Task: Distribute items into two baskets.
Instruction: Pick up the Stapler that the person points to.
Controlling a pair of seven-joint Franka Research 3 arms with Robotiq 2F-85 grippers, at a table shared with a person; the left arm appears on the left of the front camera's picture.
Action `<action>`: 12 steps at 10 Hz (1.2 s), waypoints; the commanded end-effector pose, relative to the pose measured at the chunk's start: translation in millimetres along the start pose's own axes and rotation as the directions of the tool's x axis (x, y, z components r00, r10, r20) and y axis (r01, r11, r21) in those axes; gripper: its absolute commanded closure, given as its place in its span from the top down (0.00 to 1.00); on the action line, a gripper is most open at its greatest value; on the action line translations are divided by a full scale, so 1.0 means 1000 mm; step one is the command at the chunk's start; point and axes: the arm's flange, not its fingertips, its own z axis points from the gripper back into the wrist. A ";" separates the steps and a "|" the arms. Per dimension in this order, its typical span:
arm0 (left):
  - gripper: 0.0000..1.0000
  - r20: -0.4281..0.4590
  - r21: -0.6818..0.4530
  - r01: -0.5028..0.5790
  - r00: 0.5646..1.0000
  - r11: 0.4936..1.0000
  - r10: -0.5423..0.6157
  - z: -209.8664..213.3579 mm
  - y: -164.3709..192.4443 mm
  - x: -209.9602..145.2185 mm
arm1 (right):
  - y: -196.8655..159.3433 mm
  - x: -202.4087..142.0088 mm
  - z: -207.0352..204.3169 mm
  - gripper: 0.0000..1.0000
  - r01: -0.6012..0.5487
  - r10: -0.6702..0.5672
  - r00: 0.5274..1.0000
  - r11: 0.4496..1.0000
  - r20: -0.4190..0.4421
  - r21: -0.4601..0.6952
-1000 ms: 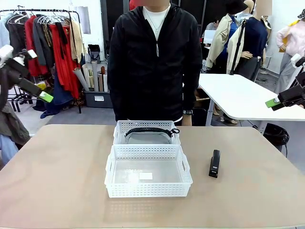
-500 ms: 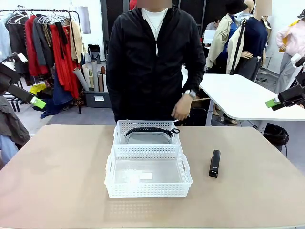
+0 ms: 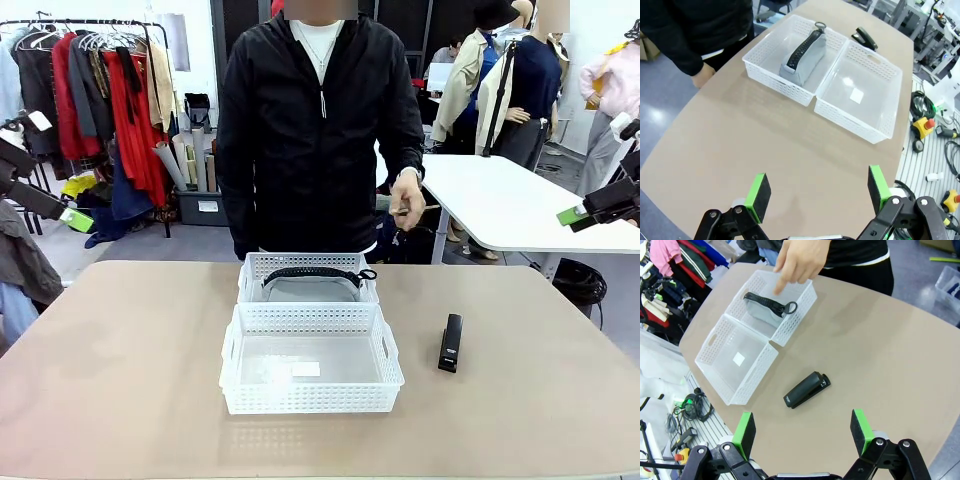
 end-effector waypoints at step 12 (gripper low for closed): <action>1.00 -0.004 -0.004 -0.004 1.000 1.000 0.004 -0.001 0.006 0.002 | 0.002 0.001 0.001 1.00 -0.001 0.001 1.000 1.000 0.004 0.002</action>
